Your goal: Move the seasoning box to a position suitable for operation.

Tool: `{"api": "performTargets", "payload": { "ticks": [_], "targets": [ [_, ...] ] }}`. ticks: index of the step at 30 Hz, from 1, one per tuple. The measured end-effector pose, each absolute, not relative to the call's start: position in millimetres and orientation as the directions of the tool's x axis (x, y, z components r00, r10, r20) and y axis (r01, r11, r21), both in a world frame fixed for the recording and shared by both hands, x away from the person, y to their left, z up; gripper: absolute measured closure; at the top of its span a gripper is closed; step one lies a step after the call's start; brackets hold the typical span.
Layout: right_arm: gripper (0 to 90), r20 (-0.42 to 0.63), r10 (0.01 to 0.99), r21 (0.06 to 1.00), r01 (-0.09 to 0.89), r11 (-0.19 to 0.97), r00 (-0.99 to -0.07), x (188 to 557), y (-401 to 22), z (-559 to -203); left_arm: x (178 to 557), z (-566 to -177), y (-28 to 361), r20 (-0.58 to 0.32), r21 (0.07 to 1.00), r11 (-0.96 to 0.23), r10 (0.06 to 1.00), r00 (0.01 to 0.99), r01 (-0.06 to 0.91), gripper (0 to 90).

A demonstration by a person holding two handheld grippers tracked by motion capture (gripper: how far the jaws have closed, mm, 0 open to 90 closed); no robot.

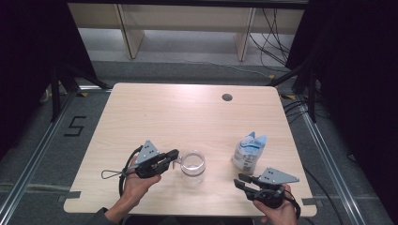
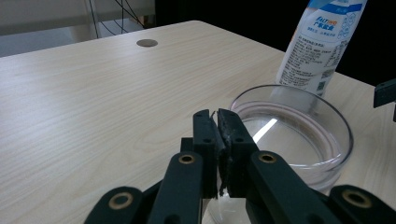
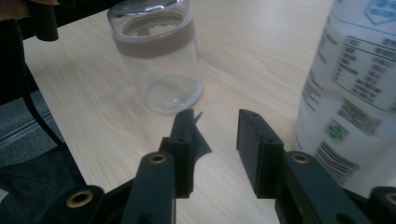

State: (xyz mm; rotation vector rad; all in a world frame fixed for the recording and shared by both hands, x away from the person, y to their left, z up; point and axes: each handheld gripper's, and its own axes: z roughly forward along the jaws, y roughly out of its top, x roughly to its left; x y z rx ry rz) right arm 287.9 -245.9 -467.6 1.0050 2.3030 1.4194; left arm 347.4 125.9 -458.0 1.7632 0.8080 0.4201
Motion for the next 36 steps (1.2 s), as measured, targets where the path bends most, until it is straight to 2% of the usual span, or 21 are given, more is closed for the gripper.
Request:
{"api": "performTargets", "payload": {
  "ticks": [6,7,8,12,13,14,21,22,25,28,30,31,36],
  "targets": [
    [73.7,0.127,0.655,0.852,0.42,0.313,-0.745,296.1,-232.4,-467.2,347.6,-459.2,126.3,-0.11,0.938,-0.163,0.696,0.709,0.306,85.9],
    [74.8,0.102,0.646,0.864,0.389,0.319,-0.757,299.3,-230.5,-468.2,347.6,-459.3,126.4,-0.112,0.938,-0.162,0.696,0.71,0.306,85.9],
    [75.5,0.119,0.648,0.856,0.408,0.317,-0.752,299.1,-227.0,-468.1,347.6,-459.3,126.5,-0.111,0.938,-0.162,0.696,0.71,0.306,85.9],
    [78.9,0.076,0.625,0.867,0.361,0.343,-0.777,306.2,-220.2,-468.8,347.7,-459.5,127.2,-0.109,0.939,-0.163,0.697,0.709,0.304,86.9],
    [79.4,0.111,0.622,0.866,0.383,0.323,-0.775,305.5,-216.1,-469.2,347.9,-460.0,127.6,-0.11,0.939,-0.161,0.699,0.707,0.305,87.0],
    [80.3,0.103,0.627,0.862,0.383,0.331,-0.772,306.3,-214.9,-468.7,347.3,-459.7,127.9,-0.105,0.937,-0.167,0.705,0.702,0.308,87.4],
    [80.4,0.101,0.596,0.867,0.365,0.34,-0.797,312.5,-203.1,-469.1,352.3,-470.6,131.0,-0.141,0.922,-0.159,0.713,0.687,0.354,88.2],
    [80.3,0.117,0.619,0.861,0.391,0.327,-0.776,309.6,-201.1,-467.9,353.0,-471.0,131.7,-0.159,0.923,-0.138,0.713,0.683,0.359,88.0],
    [80.1,0.076,0.599,0.875,0.342,0.344,-0.797,314.2,-198.2,-467.3,353.4,-466.9,132.1,-0.131,0.933,-0.149,0.709,0.693,0.328,87.8],
    [80.1,0.108,0.586,0.864,0.368,0.343,-0.803,314.6,-193.4,-466.5,352.8,-466.0,132.3,-0.138,0.932,-0.144,0.71,0.69,0.334,87.7],
    [79.7,0.079,0.577,0.872,0.337,0.355,-0.813,316.4,-191.5,-466.3,353.3,-466.7,132.7,-0.139,0.931,-0.147,0.706,0.694,0.336,87.7],
    [79.6,0.112,0.592,0.863,0.373,0.341,-0.798,314.3,-189.8,-465.9,353.9,-468.0,132.6,-0.146,0.932,-0.139,0.702,0.697,0.336,87.6],
    [80.0,0.093,0.58,0.877,0.342,0.337,-0.809,317.2,-184.8,-462.9,353.9,-468.5,133.4,-0.154,0.929,-0.135,0.703,0.695,0.343,87.6]
  ]
}}
